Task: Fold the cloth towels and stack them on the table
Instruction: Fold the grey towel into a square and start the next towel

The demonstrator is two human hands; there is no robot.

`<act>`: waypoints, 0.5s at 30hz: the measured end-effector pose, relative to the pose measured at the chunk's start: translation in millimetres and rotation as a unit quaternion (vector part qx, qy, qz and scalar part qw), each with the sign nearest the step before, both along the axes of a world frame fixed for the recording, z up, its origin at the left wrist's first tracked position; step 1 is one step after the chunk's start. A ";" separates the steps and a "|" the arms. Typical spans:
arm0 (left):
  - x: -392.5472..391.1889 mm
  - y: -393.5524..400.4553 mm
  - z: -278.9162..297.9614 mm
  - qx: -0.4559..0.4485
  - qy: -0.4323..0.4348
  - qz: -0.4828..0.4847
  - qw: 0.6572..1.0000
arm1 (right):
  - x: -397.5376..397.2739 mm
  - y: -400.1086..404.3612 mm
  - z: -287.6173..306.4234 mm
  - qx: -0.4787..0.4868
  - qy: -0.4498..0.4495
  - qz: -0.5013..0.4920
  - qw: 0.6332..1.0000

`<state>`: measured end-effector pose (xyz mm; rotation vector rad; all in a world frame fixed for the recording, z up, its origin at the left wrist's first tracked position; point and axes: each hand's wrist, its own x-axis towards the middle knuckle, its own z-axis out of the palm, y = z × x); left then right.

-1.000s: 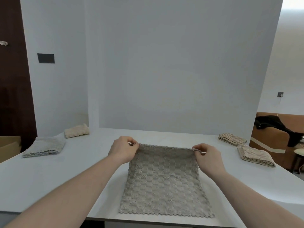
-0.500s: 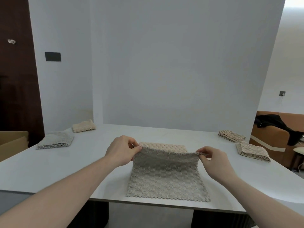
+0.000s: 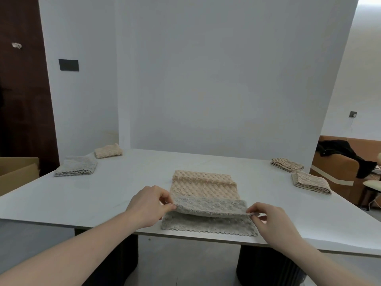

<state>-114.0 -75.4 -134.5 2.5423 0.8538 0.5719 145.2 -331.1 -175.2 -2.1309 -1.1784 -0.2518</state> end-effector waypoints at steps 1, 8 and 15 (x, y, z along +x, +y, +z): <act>-1.3 -1.2 -2.8 0.004 0.004 0.002 1.000 | -0.8 -2.5 -2.4 -0.006 -0.001 0.002 1.000; -5.6 -4.4 -25.4 0.028 0.014 0.010 0.999 | -7.9 -14.9 -19.0 -0.065 -0.011 0.005 0.998; -7.4 -8.0 -42.2 0.042 0.014 0.035 0.998 | -14.5 -14.2 -33.6 -0.038 0.007 -0.008 0.999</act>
